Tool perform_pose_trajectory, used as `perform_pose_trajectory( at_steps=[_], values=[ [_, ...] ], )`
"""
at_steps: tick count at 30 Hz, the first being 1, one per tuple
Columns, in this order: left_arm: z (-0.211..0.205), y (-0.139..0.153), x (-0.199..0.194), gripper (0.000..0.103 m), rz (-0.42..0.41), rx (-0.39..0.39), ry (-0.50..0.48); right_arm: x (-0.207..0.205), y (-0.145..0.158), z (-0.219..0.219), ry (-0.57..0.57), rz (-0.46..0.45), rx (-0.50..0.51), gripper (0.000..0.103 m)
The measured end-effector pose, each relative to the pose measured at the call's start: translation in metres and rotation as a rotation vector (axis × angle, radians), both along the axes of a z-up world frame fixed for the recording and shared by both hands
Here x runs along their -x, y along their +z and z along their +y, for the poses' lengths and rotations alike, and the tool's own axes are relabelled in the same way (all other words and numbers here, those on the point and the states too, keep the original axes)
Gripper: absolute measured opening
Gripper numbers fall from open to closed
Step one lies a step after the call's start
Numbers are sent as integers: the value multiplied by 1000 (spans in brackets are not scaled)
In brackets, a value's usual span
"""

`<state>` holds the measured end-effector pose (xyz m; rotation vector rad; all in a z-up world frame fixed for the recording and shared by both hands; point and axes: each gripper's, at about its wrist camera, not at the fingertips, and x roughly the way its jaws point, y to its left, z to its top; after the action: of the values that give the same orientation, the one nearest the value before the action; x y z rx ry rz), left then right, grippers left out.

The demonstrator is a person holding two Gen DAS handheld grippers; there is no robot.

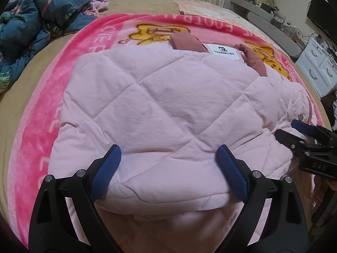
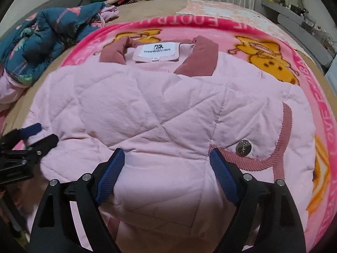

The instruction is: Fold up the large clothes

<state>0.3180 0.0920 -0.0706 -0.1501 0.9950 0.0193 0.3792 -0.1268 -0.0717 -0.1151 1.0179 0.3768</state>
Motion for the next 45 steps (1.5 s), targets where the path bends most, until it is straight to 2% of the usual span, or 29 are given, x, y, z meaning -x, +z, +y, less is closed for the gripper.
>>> perform_pose_trajectory(
  at_steps=[4, 9, 13, 16, 17, 19, 25, 33, 45],
  values=[
    [0, 0, 0, 86, 2, 0, -1, 2, 0, -5, -4, -12, -22, 84],
    [1, 2, 2, 86, 1, 15, 4, 10, 15, -15, -26, -11, -63, 84],
    [3, 8, 7, 86, -4, 23, 10, 25, 25, -24, -35, -20, -104, 89],
    [0, 15, 14, 94, -14, 31, 7, 34, 29, -30, -37, -24, -122, 91],
    [-2, 18, 17, 94, -17, 20, 6, 38, 31, -32, -40, -27, -124, 95],
    [-4, 24, 22, 94, -25, 3, 1, 45, 35, -34, -46, -37, -128, 98],
    [-5, 41, 39, 94, -36, 38, 4, 61, 50, -44, -60, -55, -161, 98],
    [-8, 67, 62, 94, -82, 43, 10, 85, 80, -51, -50, -104, -194, 98],
    [-12, 96, 90, 94, -135, 56, 8, 114, 110, -60, -42, -147, -230, 99]
  ],
)
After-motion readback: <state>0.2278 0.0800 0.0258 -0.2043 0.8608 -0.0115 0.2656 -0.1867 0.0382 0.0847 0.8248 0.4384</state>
